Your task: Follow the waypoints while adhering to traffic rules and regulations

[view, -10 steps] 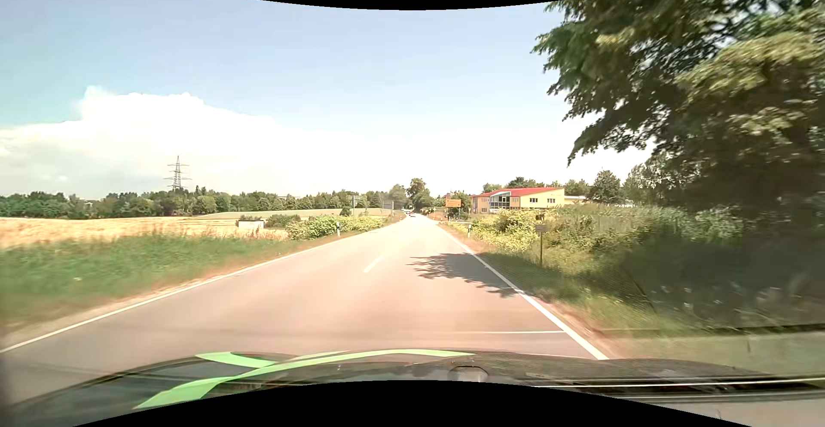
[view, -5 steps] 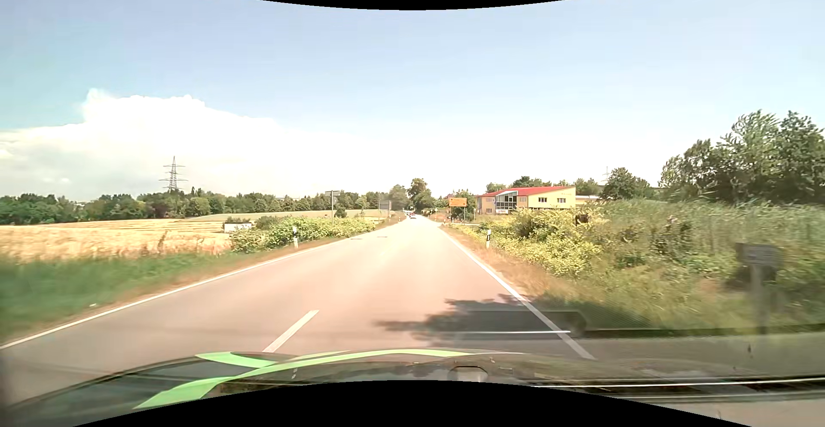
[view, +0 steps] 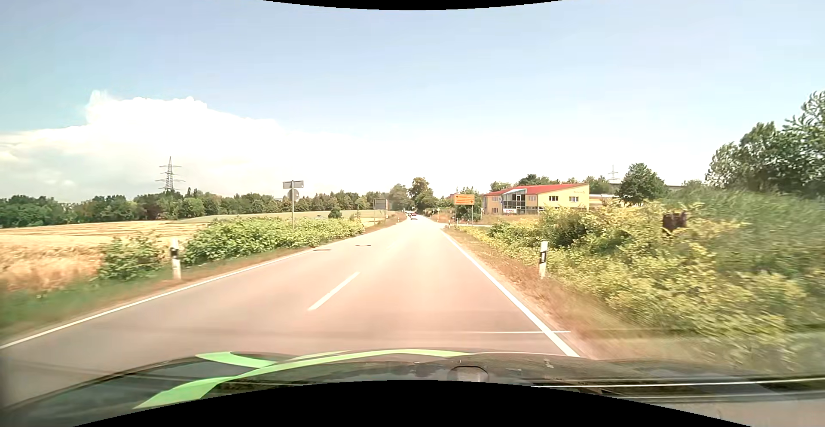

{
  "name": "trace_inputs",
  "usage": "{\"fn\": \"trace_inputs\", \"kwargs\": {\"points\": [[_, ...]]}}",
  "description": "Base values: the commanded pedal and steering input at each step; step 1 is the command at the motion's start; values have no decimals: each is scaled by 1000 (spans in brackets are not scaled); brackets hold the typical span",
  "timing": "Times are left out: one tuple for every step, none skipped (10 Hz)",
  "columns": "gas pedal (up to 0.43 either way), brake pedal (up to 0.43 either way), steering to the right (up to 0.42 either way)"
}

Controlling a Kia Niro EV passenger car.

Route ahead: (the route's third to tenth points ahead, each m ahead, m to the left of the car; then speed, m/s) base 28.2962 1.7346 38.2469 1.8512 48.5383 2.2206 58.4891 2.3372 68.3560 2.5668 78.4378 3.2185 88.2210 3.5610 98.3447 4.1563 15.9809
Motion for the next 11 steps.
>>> {"fn": "trace_inputs", "kwargs": {"points": [[157, 0, -10], [157, 0, -8], [157, 0, -5], [157, 0, -5], [169, 0, -6], [169, 0, -6], [169, 0, -6], [169, 0, -6], [169, 0, -6], [169, 0, -5], [169, 0, -4]]}}
